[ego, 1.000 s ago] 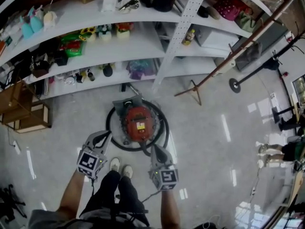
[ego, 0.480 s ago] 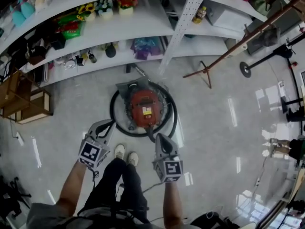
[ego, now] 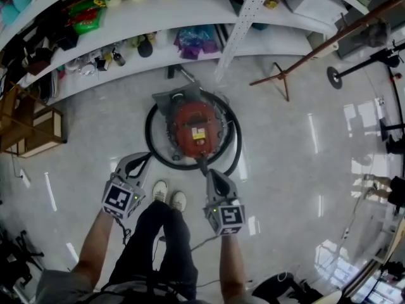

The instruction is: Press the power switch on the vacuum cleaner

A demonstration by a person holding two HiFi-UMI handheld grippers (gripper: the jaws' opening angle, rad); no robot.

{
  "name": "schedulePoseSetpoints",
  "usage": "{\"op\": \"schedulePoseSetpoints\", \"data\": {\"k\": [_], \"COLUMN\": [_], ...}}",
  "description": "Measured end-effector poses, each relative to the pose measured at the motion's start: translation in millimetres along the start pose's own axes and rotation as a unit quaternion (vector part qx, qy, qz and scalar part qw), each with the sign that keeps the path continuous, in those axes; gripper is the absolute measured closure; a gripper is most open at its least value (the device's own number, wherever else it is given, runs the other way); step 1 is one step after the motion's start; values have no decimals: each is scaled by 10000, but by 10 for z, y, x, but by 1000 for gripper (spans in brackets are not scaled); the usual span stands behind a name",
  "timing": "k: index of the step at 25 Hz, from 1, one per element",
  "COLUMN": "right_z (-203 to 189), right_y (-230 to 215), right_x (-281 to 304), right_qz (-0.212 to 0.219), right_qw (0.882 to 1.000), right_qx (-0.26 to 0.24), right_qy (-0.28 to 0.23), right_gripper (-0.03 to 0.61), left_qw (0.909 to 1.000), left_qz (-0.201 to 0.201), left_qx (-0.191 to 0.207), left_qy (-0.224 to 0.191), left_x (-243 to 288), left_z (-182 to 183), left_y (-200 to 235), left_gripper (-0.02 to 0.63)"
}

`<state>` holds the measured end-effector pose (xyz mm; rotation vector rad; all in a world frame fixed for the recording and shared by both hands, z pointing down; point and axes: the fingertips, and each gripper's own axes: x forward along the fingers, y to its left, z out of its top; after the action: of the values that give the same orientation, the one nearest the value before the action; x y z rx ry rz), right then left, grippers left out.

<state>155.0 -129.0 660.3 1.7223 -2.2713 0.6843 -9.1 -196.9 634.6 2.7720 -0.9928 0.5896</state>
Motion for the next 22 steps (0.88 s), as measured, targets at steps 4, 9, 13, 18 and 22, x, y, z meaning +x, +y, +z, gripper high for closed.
{"op": "schedulePoseSetpoints", "data": {"k": [4,9,13,18,22], "right_z": [-224,-424,-593,-723,-806], "right_y": [-83,-125,-192,-246,-267], "right_x": [166,385,601,841,970], "right_qz": [40,49,59,17,49], "right_qw": [9999,9998,9997,9995,9994], "right_qx": [-31,-21,-10,2,114], "right_qy": [119,209,253,303,336], "right_gripper": [571,571,571,571,571], "left_qw": [9999,9996,9991,9989,9989], "left_qz": [-11,-28,-45,-69,-74], "left_qx": [-97,-216,-271,-279,-284], "left_qy": [102,192,324,380,372], "left_x": [85,165,280,425,504], "left_z": [-256,-555,-812,-1032,-1151], "left_y": [23,91,164,274,341], "left_gripper": [604,604,604,604,604]}}
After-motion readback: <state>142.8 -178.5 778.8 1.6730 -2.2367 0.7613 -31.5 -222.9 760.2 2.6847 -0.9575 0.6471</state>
